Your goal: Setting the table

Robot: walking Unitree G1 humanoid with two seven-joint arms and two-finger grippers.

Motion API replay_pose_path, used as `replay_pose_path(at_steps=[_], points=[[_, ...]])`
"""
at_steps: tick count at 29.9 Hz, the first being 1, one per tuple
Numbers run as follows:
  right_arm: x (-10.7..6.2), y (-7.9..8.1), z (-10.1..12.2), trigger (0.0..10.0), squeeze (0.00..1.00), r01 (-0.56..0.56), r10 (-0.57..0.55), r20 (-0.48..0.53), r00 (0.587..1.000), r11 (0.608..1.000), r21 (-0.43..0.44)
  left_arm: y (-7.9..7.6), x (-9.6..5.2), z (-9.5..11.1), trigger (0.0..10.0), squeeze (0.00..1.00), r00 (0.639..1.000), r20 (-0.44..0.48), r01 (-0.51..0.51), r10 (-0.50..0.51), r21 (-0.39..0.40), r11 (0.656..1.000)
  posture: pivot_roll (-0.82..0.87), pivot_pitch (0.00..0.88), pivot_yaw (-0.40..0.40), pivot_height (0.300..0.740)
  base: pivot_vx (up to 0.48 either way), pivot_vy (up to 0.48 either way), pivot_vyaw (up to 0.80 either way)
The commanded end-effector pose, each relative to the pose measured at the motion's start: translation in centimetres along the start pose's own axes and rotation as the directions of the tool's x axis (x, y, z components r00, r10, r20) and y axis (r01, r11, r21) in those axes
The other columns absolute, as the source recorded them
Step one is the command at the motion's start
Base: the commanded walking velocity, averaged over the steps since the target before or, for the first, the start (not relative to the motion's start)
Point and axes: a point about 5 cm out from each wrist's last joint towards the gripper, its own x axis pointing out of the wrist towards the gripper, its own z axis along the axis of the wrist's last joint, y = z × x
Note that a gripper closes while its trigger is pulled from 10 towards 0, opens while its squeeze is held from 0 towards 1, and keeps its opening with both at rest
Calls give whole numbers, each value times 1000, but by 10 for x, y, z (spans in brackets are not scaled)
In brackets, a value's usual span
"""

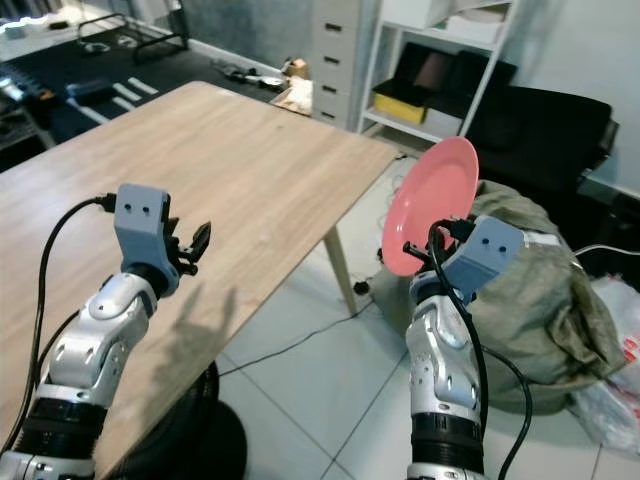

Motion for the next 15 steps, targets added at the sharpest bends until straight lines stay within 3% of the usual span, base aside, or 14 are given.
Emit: replay_pose_path(at_steps=[1,15], points=[[0,-1,0,10000,0,8,-8,5,1000,1000,5,2,-1,-3,10000,0,1000,-9,-1,1,9,1000,-84,53,114,740,0,0,-800],[0,-4,0,10000,0,24,-24,6,1000,1000,-2,3,0,-3,10000,0,1000,-9,6,-6,24,1000,-84,55,116,740,0,0,-800]])
